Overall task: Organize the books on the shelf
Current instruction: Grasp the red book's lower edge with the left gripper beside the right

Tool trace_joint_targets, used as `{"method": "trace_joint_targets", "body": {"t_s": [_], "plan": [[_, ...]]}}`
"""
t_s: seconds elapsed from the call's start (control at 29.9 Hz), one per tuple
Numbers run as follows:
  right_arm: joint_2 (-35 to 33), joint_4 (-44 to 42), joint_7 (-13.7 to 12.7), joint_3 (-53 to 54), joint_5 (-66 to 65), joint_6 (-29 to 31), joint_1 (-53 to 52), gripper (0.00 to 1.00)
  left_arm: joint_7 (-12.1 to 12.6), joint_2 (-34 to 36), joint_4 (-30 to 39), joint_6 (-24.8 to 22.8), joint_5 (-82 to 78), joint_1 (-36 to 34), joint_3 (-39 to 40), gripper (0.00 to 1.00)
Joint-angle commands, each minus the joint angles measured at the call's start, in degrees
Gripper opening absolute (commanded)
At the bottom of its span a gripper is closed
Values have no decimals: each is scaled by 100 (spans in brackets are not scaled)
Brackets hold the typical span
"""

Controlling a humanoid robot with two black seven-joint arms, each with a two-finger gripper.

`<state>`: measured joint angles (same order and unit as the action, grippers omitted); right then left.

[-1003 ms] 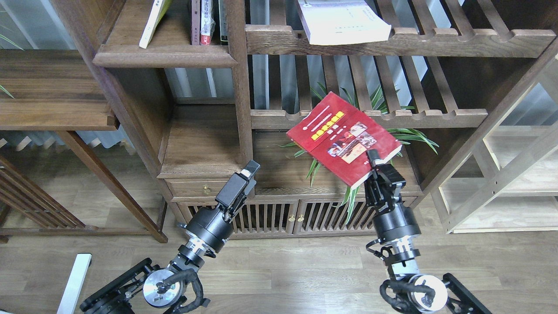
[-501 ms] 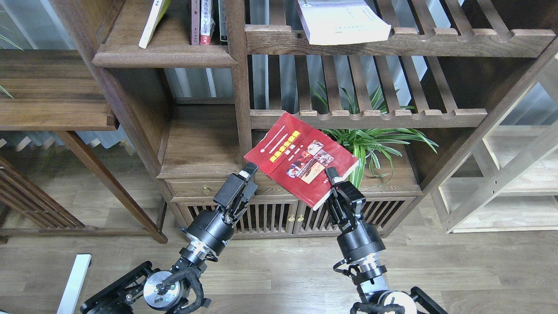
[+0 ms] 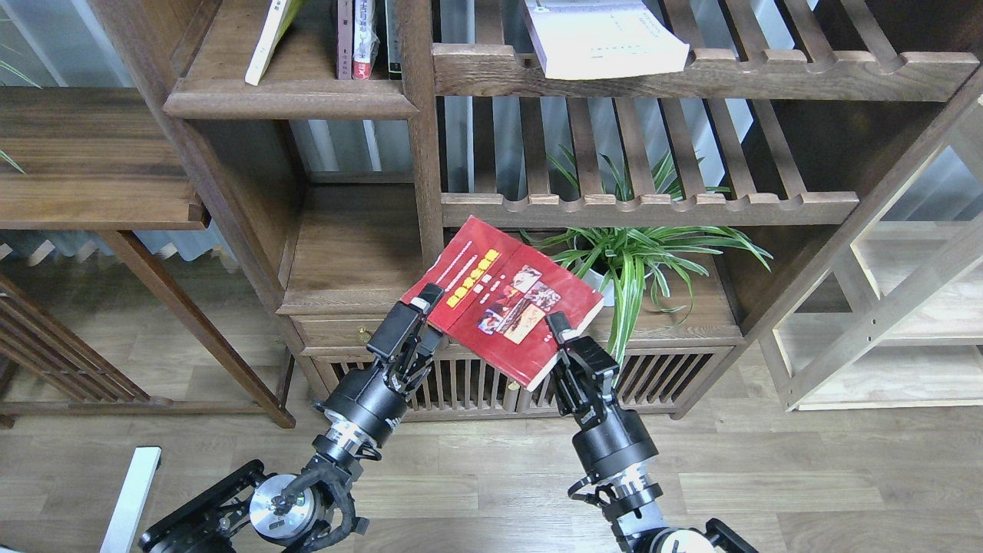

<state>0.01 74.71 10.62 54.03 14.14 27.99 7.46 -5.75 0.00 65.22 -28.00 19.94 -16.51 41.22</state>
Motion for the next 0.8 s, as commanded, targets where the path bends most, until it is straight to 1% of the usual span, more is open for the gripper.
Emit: {"method": "trace_joint_targets", "body": {"t_s": [0.0,0.07,0.43,0.57,0.63,0.7,0.77], "plan": [[-1,0,1,-68,1,1,1,3,153,0,-18,0,203,-2,-62,98],[-1,0,1,-138,1,1,1,3,206,0,-71,0,221,-10,-62,98],[-1,0,-7,-429,-69,1,1,3,215,0,-71,0,291,-19,-97,98],[-1,0,1,-455,-87,1,1,3,215,0,-45,0,282,-28,-106,94],[-1,0,1,-464,-87,1,1,3,215,0,-36,0,282,-28,-106,90],[-1,0,1,-464,-87,1,19,3,215,0,-36,0,282,-28,-97,88],[-1,0,-7,-464,-96,1,54,3,206,0,-27,0,282,-37,-97,84]]}}
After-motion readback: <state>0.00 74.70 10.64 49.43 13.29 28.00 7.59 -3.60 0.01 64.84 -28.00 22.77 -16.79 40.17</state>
